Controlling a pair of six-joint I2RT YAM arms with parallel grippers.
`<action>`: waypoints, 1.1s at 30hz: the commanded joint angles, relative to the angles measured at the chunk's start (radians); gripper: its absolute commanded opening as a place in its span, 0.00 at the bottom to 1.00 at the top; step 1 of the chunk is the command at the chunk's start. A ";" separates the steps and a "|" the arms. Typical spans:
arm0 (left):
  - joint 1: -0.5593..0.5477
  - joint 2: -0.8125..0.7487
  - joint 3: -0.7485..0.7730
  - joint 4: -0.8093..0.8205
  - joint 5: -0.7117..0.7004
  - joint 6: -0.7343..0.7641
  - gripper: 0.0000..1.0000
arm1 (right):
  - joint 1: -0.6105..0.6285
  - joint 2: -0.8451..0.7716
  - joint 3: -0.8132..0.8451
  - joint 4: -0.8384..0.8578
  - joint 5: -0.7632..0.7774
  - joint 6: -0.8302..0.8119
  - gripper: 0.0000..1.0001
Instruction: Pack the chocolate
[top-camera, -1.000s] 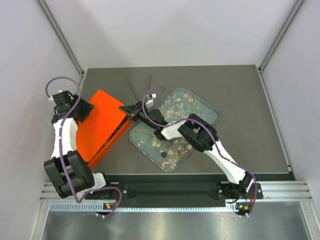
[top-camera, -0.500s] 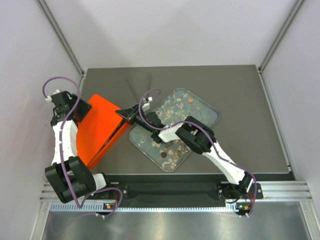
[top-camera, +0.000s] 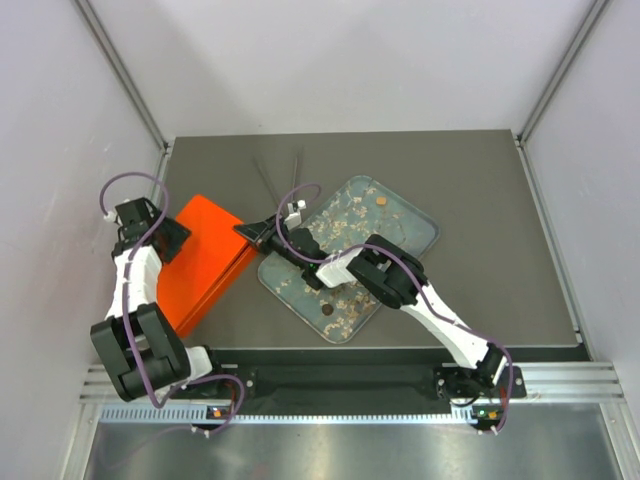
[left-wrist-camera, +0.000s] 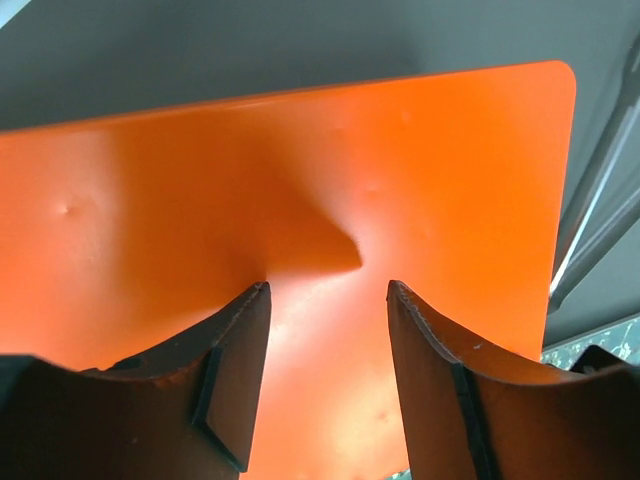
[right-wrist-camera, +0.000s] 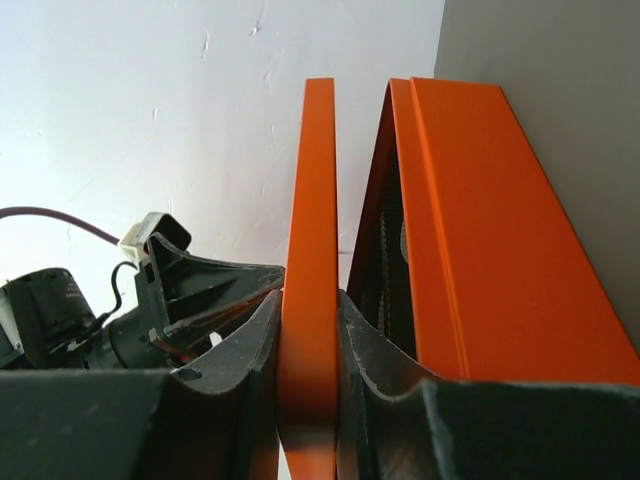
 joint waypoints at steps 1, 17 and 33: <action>0.005 0.015 -0.015 0.053 -0.022 0.001 0.55 | 0.018 -0.027 0.025 0.083 0.028 -0.015 0.00; 0.028 0.029 -0.021 0.057 -0.010 0.005 0.55 | 0.015 -0.036 -0.033 0.126 0.056 -0.049 0.00; 0.028 0.092 -0.030 0.097 0.036 -0.008 0.55 | -0.011 -0.078 -0.056 0.051 0.033 -0.096 0.32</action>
